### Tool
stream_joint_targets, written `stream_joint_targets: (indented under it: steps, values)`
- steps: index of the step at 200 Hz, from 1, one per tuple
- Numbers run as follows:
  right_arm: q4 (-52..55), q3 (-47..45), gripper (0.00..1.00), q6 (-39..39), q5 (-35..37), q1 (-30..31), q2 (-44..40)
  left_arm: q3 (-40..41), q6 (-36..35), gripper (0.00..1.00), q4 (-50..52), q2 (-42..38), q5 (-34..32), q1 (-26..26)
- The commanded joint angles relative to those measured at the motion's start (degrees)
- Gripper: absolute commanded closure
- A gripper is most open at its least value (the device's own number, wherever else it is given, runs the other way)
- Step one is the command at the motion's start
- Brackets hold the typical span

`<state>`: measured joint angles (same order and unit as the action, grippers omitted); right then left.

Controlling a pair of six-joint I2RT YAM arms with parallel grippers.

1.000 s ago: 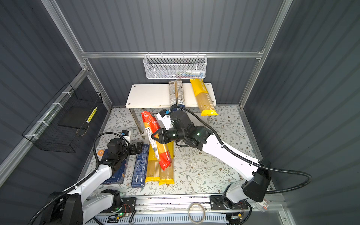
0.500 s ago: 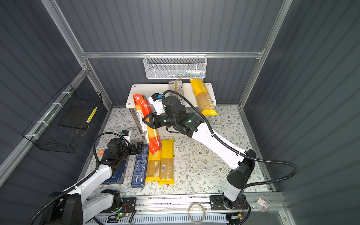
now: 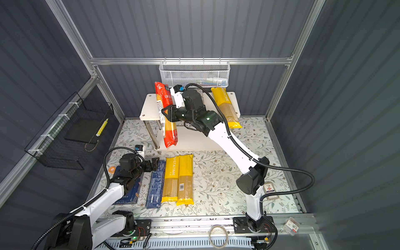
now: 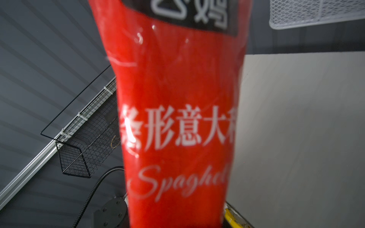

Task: Arrange pasta packages on shelves
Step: Place the pasta bag on the shelf.

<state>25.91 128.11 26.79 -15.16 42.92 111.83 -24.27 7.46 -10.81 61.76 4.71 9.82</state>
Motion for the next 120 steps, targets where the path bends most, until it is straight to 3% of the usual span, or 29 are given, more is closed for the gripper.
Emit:
stream_joint_targets:
  steps: [1,120]
  values:
    - [-7.2,3.8,0.67,0.4,0.2,-0.2,-0.5,-1.1,-1.1,0.01,-0.4,-0.4,0.5,0.4]
    - [-11.8,12.6,0.67,5.4,-0.8,-5.3,7.7,-1.2,-1.2,0.01,-0.5,-0.5,0.7,0.4]
